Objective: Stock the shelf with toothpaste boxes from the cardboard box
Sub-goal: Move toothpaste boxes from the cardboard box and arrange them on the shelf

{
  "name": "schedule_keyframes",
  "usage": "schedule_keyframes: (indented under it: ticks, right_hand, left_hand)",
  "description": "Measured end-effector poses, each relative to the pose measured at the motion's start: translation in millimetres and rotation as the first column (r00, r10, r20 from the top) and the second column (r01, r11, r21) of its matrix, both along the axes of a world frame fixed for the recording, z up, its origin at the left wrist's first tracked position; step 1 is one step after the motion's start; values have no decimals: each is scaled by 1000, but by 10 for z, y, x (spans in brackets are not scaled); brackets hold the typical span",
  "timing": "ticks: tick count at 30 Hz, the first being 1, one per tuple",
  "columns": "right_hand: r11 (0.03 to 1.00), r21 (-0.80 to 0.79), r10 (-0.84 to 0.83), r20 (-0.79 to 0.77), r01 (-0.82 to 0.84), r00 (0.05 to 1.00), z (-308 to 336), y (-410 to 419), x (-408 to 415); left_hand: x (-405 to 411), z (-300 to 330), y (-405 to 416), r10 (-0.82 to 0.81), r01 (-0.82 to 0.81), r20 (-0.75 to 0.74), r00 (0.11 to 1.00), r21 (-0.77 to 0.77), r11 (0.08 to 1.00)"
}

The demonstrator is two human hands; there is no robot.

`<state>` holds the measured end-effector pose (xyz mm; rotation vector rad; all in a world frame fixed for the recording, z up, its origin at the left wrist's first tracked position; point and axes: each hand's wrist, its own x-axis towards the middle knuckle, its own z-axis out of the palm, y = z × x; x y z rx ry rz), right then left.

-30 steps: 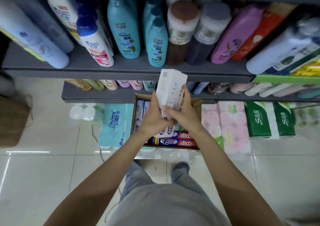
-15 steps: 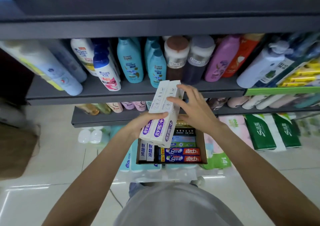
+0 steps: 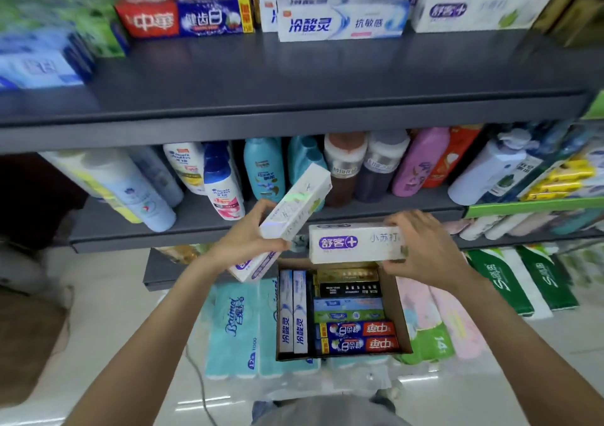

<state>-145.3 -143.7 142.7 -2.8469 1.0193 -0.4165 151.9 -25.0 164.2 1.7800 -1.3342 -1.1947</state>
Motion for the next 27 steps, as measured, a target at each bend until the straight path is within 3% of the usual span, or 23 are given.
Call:
schedule_keyframes:
  ticks: [7, 12, 16, 21, 27]
  right_hand:
    - [948, 200, -298, 301, 246, 906, 757, 111, -45]
    - [932, -11, -330, 395, 363, 858, 1344, -305, -173]
    - [857, -308, -324, 301, 413, 897, 1720, -1084, -480]
    - [860, -430, -250, 116, 275, 961, 1978, -2144, -595]
    - [955, -282, -109, -27, 97, 994, 2002, -2847, -289]
  left_hand:
    - [264, 469, -3, -202, 258, 312, 928, -149, 955]
    - [-5, 827, -289, -313, 427, 414, 855, -219, 877]
    - [-395, 1108, -593, -155, 413, 538, 829, -402, 817]
    - [-815, 1358, -880, 52, 281, 554, 831, -500, 819]
    - [-1263, 1630, -1122, 221, 162, 586, 779, -528, 834]
